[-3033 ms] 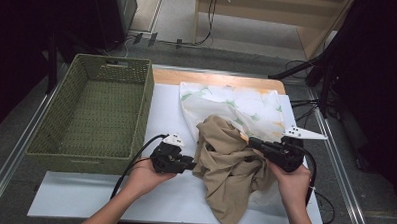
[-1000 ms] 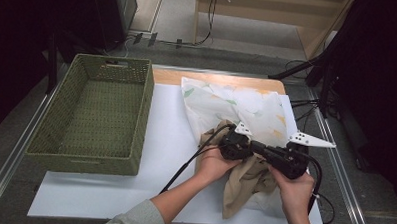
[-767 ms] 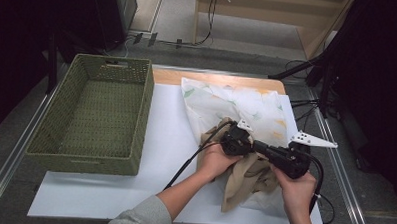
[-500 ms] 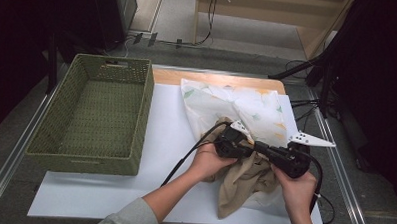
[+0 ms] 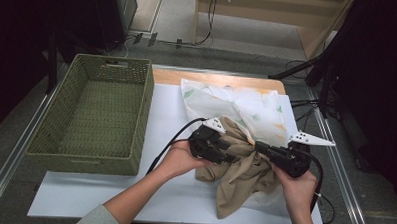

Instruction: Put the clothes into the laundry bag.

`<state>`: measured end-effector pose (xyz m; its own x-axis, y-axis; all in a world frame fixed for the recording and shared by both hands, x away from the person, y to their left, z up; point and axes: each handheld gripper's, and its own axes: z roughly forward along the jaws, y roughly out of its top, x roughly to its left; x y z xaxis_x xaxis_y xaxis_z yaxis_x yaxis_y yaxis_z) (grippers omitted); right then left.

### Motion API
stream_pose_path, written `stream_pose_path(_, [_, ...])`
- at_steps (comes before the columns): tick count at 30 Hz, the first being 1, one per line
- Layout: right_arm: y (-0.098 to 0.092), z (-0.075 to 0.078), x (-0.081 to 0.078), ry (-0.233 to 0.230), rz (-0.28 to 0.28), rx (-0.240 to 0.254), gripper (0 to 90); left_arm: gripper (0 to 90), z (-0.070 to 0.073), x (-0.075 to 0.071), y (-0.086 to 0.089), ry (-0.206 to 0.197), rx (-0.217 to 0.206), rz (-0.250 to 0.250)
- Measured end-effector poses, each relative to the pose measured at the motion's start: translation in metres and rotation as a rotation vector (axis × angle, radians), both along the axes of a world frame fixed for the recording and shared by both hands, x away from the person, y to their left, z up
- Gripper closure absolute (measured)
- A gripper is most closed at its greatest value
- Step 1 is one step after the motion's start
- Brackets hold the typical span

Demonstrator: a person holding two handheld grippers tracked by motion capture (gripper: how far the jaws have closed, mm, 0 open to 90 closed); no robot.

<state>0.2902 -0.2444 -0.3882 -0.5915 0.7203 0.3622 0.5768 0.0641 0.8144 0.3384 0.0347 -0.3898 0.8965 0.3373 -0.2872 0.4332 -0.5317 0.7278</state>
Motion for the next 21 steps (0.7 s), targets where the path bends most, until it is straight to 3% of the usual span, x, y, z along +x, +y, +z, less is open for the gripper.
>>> stream_pose_path(5, [-0.001, 0.000, 0.000, 0.003, -0.001, 0.001, 89.0, 45.9, 0.010, 0.004, 0.022, -0.023, 0.010, 0.016])
stream_pose_path(12, [-0.001, 0.001, 0.002, 0.004, 0.002, 0.004, 88.9, 45.4, 0.026, 0.023, 0.045, -0.032, 0.010, 0.086])
stream_pose_path(17, [-0.001, 0.002, 0.003, -0.001, 0.000, 0.005, 88.9, 56.2, 0.034, 0.044, 0.047, -0.041, 0.023, 0.134])
stream_pose_path(21, [-0.002, 0.004, 0.003, -0.005, -0.008, 0.007, 89.1, 76.1, 0.032, 0.059, 0.041, -0.036, 0.034, 0.151])
